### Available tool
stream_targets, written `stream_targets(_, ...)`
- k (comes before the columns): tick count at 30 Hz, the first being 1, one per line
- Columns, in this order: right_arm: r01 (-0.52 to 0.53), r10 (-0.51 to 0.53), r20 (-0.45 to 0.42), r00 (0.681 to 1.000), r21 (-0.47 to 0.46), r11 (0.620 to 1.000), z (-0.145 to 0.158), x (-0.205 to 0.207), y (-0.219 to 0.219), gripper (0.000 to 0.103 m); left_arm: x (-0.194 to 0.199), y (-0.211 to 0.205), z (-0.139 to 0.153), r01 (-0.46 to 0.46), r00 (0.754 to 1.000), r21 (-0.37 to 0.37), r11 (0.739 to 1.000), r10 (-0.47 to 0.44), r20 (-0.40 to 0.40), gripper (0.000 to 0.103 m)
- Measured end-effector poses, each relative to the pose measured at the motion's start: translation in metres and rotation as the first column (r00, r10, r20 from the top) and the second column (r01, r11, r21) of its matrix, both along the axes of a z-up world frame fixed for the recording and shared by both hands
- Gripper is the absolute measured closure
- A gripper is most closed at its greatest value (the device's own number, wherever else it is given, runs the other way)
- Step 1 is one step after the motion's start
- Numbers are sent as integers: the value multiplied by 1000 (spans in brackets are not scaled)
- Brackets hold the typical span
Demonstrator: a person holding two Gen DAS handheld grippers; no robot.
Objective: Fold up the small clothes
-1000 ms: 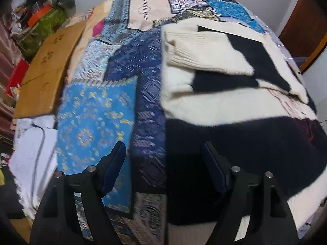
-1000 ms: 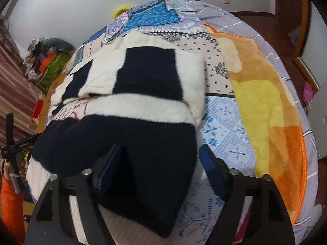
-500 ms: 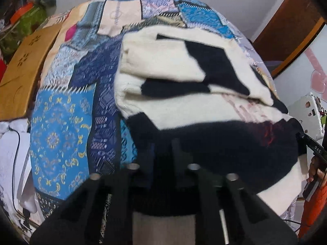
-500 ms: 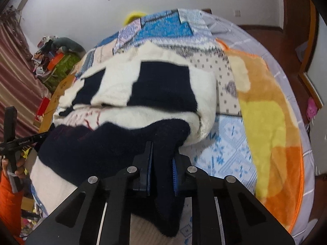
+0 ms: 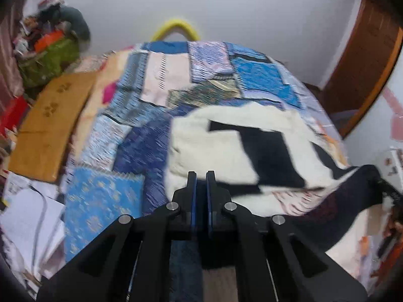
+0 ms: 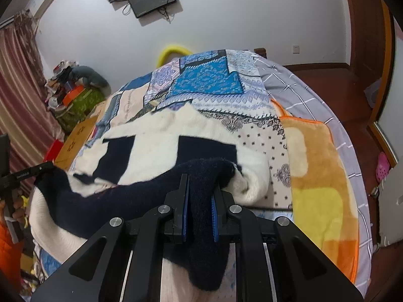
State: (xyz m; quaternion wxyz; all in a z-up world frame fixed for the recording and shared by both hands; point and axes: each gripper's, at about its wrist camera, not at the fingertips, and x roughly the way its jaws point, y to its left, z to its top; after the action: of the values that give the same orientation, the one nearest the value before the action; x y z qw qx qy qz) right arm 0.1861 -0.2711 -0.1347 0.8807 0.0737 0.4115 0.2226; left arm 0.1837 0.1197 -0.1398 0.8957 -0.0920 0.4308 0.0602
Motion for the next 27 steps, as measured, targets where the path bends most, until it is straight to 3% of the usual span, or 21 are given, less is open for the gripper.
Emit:
stream_targets(7, 37, -39, -36, 999, -32, 999, -24, 23, -2, 91, 26, 22, -35, -96, 993, 77, 992, 100, -59, 103)
stream_targets(10, 43, -47, -87, 995, -47, 998, -42, 30, -4, 91, 32, 37, -59, -111, 986, 27, 993, 113, -123, 103)
stream_targets(12, 37, -44, -110, 993, -63, 997, -51, 31, -3, 91, 34, 39, -69, -107, 983, 37, 994, 111, -147, 103)
stream_targets(21, 18, -31, -152, 988, -84, 996, -48, 29, -6, 87, 29, 36, -61, -83, 985, 23, 996, 86, -152, 100)
stream_targets(23, 14, -29, -159, 987, -92, 996, -44, 26, -6, 82, 26, 34, -55, -77, 987, 23, 997, 80, -143, 95)
stream_targets(27, 16, -33, -152, 988, -108, 994, -34, 18, -8, 66, 16, 27, -41, -64, 991, 40, 997, 69, -115, 73)
